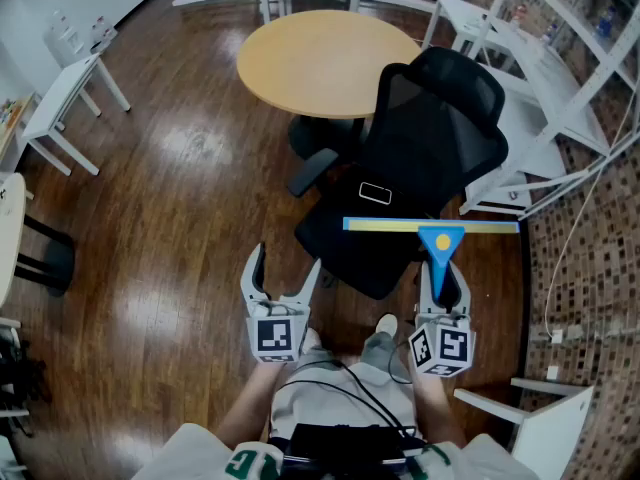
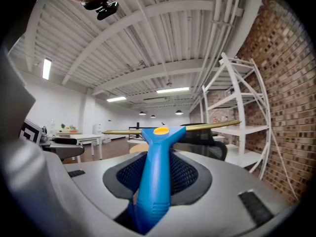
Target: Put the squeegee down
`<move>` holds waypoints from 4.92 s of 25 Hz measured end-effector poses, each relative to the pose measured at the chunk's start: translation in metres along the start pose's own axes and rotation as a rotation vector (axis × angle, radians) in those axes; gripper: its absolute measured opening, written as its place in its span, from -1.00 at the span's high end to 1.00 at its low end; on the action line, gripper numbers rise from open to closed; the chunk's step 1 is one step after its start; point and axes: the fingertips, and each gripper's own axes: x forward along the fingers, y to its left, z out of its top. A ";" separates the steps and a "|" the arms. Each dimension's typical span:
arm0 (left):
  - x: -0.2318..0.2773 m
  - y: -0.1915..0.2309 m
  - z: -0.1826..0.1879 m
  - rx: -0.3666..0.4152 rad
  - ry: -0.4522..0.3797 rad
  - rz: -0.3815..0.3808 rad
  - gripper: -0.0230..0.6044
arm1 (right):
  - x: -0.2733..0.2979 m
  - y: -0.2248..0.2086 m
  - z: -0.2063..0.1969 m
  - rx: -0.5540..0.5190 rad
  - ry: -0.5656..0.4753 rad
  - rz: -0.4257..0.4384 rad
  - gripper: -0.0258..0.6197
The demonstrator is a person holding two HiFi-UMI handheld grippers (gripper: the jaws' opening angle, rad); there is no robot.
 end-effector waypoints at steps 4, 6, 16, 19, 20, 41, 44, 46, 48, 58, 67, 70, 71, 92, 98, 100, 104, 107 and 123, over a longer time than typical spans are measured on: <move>0.022 -0.069 0.015 0.023 -0.022 -0.123 -0.36 | -0.039 -0.067 0.000 0.034 -0.011 -0.128 0.44; 0.028 -0.108 0.022 0.023 -0.035 -0.195 -0.36 | -0.065 -0.102 0.003 0.054 -0.027 -0.204 0.44; 0.011 -0.378 0.033 0.074 -0.070 -0.641 -0.36 | -0.309 -0.272 -0.010 0.113 -0.103 -0.672 0.44; -0.016 -0.476 0.031 0.078 -0.053 -0.768 -0.36 | -0.401 -0.319 -0.025 0.152 -0.106 -0.798 0.44; -0.027 -0.508 0.030 0.071 -0.045 -0.799 -0.36 | -0.432 -0.334 -0.029 0.160 -0.106 -0.830 0.44; -0.206 -0.997 0.003 0.125 -0.040 -1.507 -0.36 | -0.821 -0.486 -0.141 0.438 -0.094 -1.448 0.44; -0.211 -1.049 -0.009 0.129 -0.043 -1.580 -0.36 | -0.846 -0.510 -0.156 0.470 -0.095 -1.519 0.44; -0.216 -1.082 -0.011 0.140 -0.027 -1.629 -0.36 | -0.862 -0.532 -0.165 0.506 -0.102 -1.563 0.44; -0.224 -1.116 0.000 0.114 0.013 -1.677 -0.36 | -0.876 -0.556 -0.173 0.530 -0.095 -1.594 0.44; -0.245 -1.210 -0.022 0.176 0.042 -1.862 -0.36 | -0.920 -0.628 -0.280 0.686 0.078 -1.628 0.44; -0.265 -1.238 -0.045 0.273 0.062 -1.811 -0.36 | -1.009 -0.741 -0.365 0.796 0.188 -1.505 0.44; -0.276 -1.242 -0.042 0.259 0.102 -1.738 -0.36 | -1.028 -0.769 -0.389 0.870 0.207 -1.459 0.44; -0.280 -1.243 -0.041 0.257 0.112 -1.720 -0.36 | -1.031 -0.775 -0.396 0.890 0.222 -1.445 0.44; -0.300 -1.261 -0.037 0.168 0.144 -1.667 -0.36 | -1.021 -0.779 -0.368 0.748 0.302 -1.366 -0.47; -0.287 -1.272 -0.027 0.158 0.075 -1.644 -0.36 | -0.993 -0.775 -0.186 0.332 -0.045 -1.300 -0.46; -0.283 -1.275 -0.027 0.160 0.051 -1.638 -0.36 | -0.991 -0.767 -0.134 0.184 -0.095 -1.313 -0.46; -0.286 -1.282 -0.011 0.158 0.027 -1.658 -0.36 | -0.990 -0.758 -0.076 0.053 -0.129 -1.378 -0.44; -0.288 -1.283 -0.004 0.134 0.030 -1.647 -0.36 | -0.977 -0.756 -0.073 0.083 -0.113 -1.353 -0.43; -0.280 -1.276 -0.005 0.142 0.017 -1.640 -0.36 | -0.941 -0.753 -0.082 0.133 -0.101 -1.255 -0.43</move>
